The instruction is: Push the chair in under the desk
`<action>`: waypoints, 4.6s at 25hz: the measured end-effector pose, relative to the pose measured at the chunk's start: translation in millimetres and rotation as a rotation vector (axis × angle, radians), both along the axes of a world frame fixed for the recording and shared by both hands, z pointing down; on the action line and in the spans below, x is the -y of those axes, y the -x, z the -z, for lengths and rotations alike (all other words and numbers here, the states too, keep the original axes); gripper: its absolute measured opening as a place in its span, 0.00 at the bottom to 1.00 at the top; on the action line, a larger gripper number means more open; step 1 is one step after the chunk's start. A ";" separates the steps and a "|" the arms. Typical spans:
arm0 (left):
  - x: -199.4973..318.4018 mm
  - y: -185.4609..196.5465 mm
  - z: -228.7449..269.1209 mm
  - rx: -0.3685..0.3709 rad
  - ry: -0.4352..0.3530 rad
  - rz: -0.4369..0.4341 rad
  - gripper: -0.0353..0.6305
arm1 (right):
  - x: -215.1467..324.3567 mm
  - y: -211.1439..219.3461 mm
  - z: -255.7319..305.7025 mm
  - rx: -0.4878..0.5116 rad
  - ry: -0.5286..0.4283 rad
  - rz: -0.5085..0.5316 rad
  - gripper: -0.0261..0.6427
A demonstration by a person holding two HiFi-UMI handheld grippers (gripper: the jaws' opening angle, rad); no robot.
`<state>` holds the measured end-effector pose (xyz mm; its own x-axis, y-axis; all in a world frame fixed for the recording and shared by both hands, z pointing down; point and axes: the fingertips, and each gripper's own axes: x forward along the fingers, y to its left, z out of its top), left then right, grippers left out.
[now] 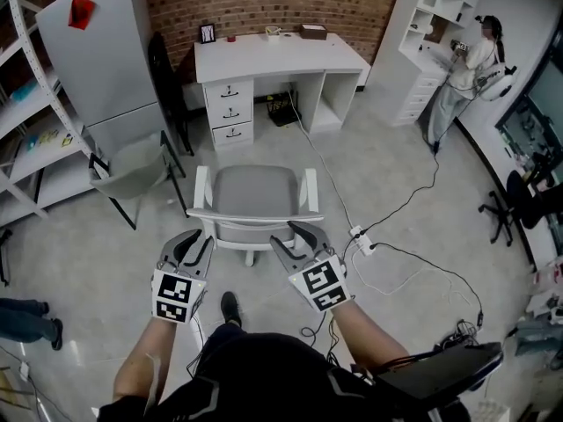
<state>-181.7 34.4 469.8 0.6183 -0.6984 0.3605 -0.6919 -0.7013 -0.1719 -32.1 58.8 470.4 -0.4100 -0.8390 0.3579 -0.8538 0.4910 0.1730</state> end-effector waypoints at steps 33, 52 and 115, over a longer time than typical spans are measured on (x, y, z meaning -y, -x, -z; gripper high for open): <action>119.7 -37.8 -226.2 0.916 0.010 -0.559 0.32 | 113.7 -6.6 -228.7 -0.804 0.366 0.189 0.36; 127.7 -32.4 -245.0 0.991 0.003 -0.752 0.16 | 123.6 -8.9 -249.0 -0.937 0.477 0.262 0.17; 336.6 -103.6 -263.1 1.073 0.076 -0.751 0.15 | 318.1 -83.0 -259.3 -0.853 0.597 0.215 0.19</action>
<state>-78.1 -302.2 732.8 0.2279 -0.2677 0.9361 0.3248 -0.8855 -0.3323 51.0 -259.3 729.7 0.0520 -0.3721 0.9267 -0.4487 0.8204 0.3545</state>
